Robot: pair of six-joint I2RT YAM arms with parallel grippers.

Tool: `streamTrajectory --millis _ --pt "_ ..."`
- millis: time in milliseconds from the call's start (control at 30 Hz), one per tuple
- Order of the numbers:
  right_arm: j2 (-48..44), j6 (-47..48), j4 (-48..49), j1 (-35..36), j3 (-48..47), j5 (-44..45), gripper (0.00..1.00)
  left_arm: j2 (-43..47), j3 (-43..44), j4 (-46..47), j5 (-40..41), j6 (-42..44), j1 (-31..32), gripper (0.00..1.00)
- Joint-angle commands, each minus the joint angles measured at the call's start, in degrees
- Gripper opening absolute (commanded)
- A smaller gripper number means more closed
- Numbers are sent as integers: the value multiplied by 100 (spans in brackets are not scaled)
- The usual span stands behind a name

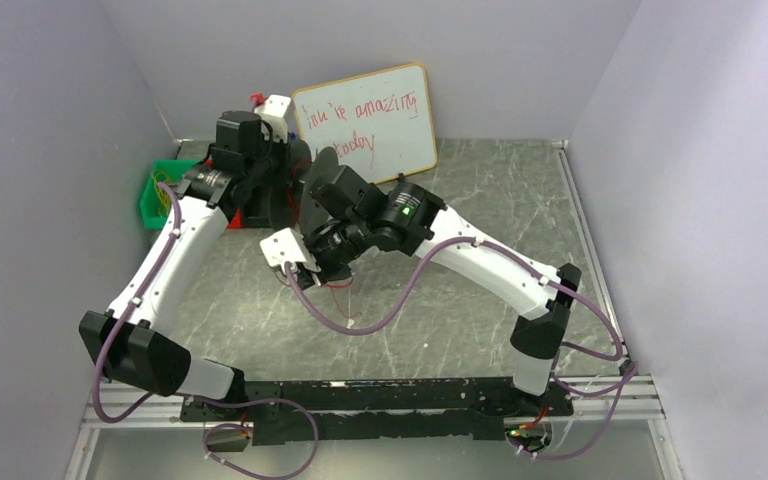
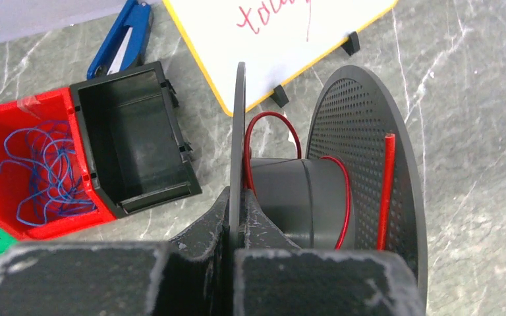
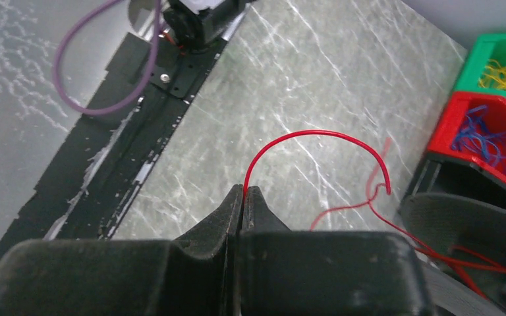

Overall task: Wrap the cables
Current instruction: Wrap the cable around the cable reel.

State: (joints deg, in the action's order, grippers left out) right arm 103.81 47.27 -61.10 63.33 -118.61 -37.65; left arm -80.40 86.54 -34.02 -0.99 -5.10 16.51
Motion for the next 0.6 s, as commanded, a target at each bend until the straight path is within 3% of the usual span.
streamTrajectory --millis 0,300,567 --pt "-263 -251 314 -108 -292 537 0 269 -50 548 87 540 161 3" --pt "-584 -500 801 -672 -593 1308 0 290 -395 500 -224 1127 448 2" --pt "-1145 -487 1345 -1521 -163 1560 0 358 -515 299 -817 1354 515 2"
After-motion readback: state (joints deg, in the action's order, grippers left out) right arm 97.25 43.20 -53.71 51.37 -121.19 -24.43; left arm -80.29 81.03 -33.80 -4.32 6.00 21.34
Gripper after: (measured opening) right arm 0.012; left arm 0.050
